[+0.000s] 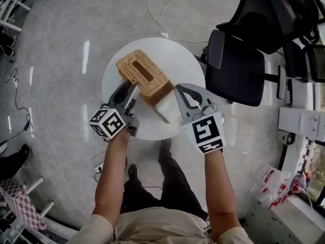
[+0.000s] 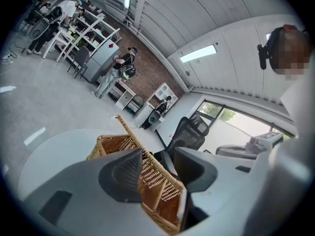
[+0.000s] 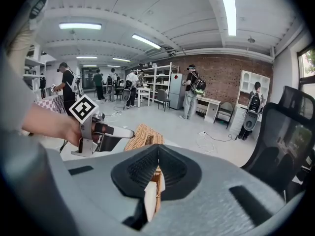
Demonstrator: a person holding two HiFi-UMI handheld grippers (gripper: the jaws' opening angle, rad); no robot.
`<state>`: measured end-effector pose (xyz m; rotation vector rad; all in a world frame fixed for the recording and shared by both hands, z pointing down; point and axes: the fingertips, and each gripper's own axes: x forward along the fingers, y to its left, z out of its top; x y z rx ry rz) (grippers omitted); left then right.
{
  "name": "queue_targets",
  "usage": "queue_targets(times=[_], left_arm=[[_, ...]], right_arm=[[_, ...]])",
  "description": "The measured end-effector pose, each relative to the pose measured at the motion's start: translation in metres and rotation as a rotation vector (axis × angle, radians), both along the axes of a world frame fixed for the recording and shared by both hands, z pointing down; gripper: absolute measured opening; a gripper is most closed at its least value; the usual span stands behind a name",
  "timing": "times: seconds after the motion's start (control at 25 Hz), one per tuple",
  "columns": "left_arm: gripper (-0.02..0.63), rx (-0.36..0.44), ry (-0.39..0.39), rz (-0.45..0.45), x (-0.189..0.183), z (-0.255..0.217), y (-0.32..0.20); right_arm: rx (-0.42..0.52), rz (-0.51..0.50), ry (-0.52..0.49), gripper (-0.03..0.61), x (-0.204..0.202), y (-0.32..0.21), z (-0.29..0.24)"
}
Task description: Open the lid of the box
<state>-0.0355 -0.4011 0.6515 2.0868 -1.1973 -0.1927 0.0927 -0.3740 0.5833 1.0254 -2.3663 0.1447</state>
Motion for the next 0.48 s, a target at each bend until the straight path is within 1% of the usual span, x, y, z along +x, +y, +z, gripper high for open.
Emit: queue_targets(times=[0.2,0.48], left_arm=[[0.176,0.012,-0.001,0.001,0.004,-0.006,-0.005],[0.176,0.03,-0.01,0.009,0.008,-0.017,-0.01]], right_arm=[[-0.004,-0.051,0.005,0.012,-0.017,0.001,0.006],[-0.029,-0.143,0.051,0.042,-0.044,0.007,0.019]])
